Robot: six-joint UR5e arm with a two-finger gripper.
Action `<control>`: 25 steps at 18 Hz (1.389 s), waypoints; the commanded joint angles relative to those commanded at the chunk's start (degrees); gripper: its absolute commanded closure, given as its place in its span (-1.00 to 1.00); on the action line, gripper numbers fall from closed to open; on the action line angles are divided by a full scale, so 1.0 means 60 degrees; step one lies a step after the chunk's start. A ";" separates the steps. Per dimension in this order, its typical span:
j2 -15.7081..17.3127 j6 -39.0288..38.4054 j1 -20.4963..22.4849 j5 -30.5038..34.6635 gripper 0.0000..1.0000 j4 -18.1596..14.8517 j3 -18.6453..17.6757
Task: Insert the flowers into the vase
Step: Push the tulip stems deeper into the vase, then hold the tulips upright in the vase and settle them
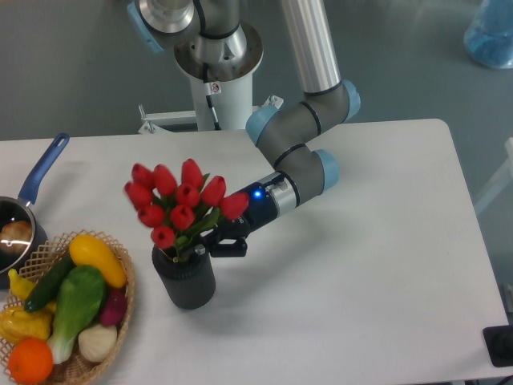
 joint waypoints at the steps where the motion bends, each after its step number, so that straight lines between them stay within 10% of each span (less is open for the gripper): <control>1: 0.0000 0.0000 0.0000 0.0000 0.12 0.0000 0.0000; 25: 0.0308 -0.0015 0.0000 0.0205 -0.25 -0.0029 -0.0015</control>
